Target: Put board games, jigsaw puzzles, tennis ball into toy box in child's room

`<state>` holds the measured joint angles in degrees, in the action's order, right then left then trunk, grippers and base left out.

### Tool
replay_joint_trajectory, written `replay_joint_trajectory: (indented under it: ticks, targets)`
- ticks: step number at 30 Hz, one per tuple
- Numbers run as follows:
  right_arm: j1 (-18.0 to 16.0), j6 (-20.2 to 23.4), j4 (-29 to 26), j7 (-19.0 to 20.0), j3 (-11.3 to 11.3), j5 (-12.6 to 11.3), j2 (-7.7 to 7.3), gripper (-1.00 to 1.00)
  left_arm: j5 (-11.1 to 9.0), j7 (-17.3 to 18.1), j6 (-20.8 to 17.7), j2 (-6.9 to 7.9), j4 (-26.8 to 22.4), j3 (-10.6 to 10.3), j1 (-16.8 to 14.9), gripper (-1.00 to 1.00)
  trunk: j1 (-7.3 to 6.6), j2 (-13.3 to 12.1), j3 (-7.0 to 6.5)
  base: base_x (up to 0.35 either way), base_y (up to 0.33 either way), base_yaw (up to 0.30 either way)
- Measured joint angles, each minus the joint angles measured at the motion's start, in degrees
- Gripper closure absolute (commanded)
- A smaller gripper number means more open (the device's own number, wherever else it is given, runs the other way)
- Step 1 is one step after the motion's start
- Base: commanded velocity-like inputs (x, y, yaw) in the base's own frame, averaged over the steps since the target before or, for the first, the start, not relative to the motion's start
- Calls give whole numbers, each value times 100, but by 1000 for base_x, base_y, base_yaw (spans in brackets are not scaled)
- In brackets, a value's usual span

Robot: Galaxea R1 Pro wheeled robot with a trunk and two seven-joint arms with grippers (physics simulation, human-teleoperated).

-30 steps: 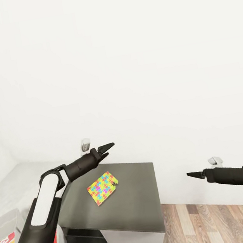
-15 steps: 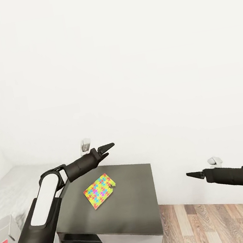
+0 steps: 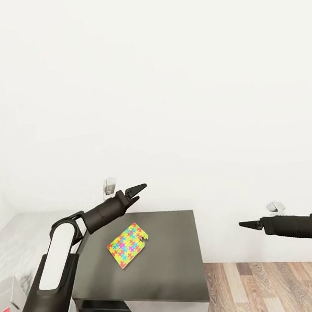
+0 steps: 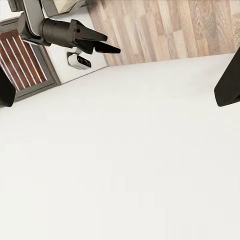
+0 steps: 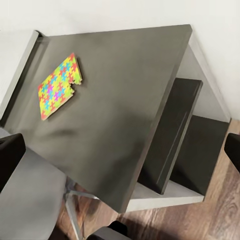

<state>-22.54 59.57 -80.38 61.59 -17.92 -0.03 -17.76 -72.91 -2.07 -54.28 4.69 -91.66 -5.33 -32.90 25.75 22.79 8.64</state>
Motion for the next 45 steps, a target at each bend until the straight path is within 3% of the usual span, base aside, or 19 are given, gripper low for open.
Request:
replay_joint_trajectory:
  ticks: [19,35,45]
  targets:
    - [65,0,5,72,32,-20,-3,-100,15,-37,15,-30,-3,-24,7,-100,-1,0,0,159,0,0]
    - [64,-1,-6,53,5,-28,4,-100,15,-33,14,-33,1,-35,9,-100,0,0,0,29,0,-3]
    - [64,0,-31,44,9,-19,6,-100,16,-30,9,-33,3,-43,1,-100,0,0,-9,3,0,-136]
